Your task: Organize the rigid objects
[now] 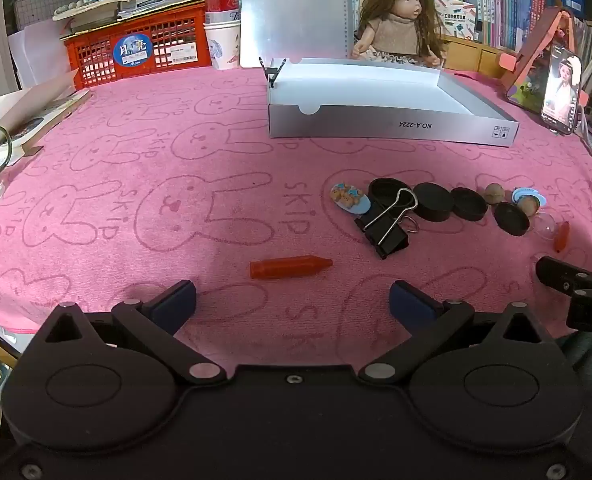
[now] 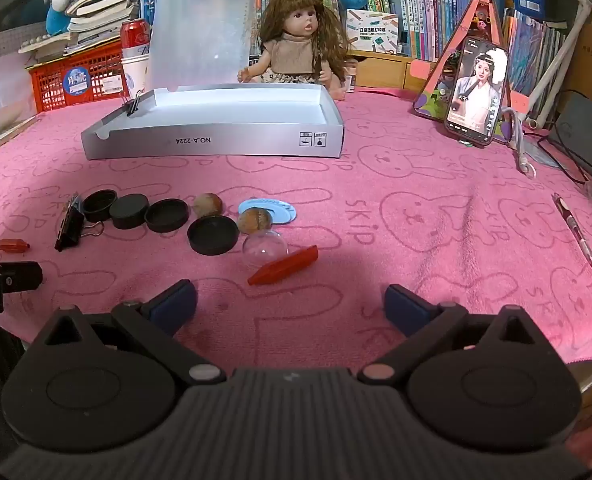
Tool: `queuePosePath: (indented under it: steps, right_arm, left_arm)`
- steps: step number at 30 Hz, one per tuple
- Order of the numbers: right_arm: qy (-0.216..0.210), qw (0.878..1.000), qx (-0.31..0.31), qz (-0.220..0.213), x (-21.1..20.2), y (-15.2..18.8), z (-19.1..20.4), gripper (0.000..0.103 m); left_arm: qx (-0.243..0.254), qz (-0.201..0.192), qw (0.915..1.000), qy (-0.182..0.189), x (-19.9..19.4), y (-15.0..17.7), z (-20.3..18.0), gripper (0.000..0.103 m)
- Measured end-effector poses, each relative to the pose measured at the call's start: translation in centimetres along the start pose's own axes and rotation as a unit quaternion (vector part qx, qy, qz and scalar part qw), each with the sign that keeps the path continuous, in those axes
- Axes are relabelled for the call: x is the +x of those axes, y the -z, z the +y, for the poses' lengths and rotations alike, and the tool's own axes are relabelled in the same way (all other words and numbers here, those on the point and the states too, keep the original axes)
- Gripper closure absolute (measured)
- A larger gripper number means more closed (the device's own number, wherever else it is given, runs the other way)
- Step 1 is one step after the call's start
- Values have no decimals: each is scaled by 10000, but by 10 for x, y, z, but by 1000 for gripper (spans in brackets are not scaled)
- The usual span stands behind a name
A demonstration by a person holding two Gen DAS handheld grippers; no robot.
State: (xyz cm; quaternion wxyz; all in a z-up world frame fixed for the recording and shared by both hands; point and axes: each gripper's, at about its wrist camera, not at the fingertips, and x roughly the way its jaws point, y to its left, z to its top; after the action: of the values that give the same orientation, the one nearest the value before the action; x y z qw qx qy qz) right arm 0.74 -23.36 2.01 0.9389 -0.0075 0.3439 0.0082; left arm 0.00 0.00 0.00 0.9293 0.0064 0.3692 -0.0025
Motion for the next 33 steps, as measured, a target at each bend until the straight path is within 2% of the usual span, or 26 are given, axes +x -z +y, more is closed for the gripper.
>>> queuePosePath:
  steps: [33]
  right_arm:
    - [12, 10000, -1, 6, -1, -1, 0, 0]
  left_arm:
    - [54, -13, 10000, 39, 0, -1, 0, 0]
